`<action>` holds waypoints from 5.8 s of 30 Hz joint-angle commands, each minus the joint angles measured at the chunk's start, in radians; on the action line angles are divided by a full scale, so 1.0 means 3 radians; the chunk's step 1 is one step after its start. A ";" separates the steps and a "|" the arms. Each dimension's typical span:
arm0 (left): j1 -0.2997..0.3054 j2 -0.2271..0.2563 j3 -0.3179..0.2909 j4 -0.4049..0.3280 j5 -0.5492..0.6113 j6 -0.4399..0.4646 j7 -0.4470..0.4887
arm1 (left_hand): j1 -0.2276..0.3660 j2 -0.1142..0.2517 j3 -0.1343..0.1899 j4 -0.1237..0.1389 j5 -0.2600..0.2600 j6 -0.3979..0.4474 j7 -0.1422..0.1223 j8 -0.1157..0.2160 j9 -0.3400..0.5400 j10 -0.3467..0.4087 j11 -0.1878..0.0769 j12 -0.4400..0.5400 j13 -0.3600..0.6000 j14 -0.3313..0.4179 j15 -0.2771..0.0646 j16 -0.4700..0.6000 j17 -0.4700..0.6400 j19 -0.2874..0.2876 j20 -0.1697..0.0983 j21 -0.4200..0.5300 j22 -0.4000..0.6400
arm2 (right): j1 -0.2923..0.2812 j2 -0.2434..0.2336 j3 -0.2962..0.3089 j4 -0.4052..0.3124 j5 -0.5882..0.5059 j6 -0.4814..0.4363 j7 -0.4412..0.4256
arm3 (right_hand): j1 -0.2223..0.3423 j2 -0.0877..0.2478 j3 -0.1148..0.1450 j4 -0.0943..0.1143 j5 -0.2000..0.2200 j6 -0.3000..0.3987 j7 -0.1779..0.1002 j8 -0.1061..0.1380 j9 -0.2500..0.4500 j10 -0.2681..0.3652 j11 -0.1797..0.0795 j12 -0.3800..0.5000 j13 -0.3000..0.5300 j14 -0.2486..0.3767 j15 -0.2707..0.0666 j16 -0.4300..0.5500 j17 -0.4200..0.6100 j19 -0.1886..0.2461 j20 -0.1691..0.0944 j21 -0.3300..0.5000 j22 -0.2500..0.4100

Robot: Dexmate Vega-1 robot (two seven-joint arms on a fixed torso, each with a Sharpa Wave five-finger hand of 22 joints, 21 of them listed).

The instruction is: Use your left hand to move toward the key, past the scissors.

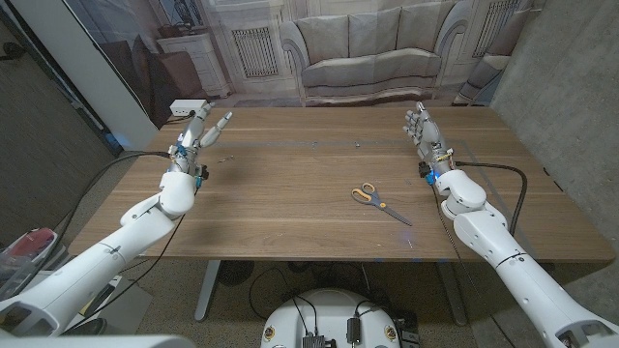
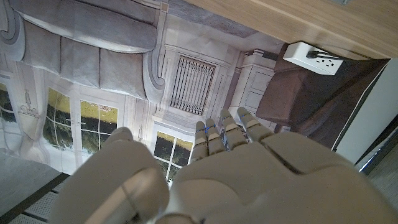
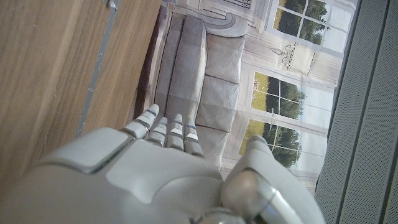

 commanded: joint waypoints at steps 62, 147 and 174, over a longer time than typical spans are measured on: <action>-0.0429 0.0205 0.0481 -0.0030 0.0852 0.1330 0.0171 | 0.0085 0.0042 -0.0011 -0.0044 0.0068 0.0125 -0.0022 -0.0022 0.0015 0.0094 -0.0037 -0.0014 0.0013 0.0040 -0.0105 -0.0019 0.0012 0.0013 -0.0183 -0.0029 0.0021 | -0.0186 -0.0058 0.0093 -0.0283 0.0030 -0.0106 -0.0169 | -0.0016 0.0022 -0.0022 -0.0012 0.0015 0.0021 -0.0004 0.0007 0.0014 0.0079 0.0016 0.0003 0.0013 0.0045 0.0006 0.0002 0.0017 0.0053 -0.0042 -0.0002 0.0012; -0.1115 0.0117 0.1151 0.0505 0.1161 0.1743 -0.0820 | 0.0188 0.0070 -0.0039 -0.0092 0.0094 0.0371 -0.0061 -0.0006 0.0015 0.0273 -0.0071 -0.0014 0.0013 0.0077 -0.0156 -0.0026 0.0009 0.0050 -0.0191 -0.0032 0.0020 | -0.0255 -0.0087 0.0128 -0.0434 0.0001 -0.0097 -0.0275 | -0.0031 0.0035 -0.0042 -0.0020 0.0018 0.0029 -0.0009 0.0008 0.0014 0.0094 0.0015 -0.0007 0.0014 0.0065 0.0002 0.0000 0.0016 0.0064 -0.0045 -0.0006 0.0012; -0.1260 -0.0019 0.1312 0.0719 0.1163 0.1767 -0.0991 | 0.0201 0.0073 -0.0056 -0.0096 0.0096 0.0383 -0.0080 -0.0025 0.0016 0.0285 -0.0100 -0.0026 0.0014 0.0083 -0.0166 -0.0027 0.0009 0.0042 -0.0180 -0.0039 0.0021 | -0.0242 -0.0052 0.0102 -0.0405 -0.0006 -0.0021 -0.0269 | -0.0032 0.0037 -0.0047 -0.0024 0.0019 0.0030 -0.0014 0.0008 0.0014 0.0100 0.0017 -0.0008 0.0014 0.0063 0.0002 -0.0001 0.0016 0.0067 -0.0044 -0.0007 0.0012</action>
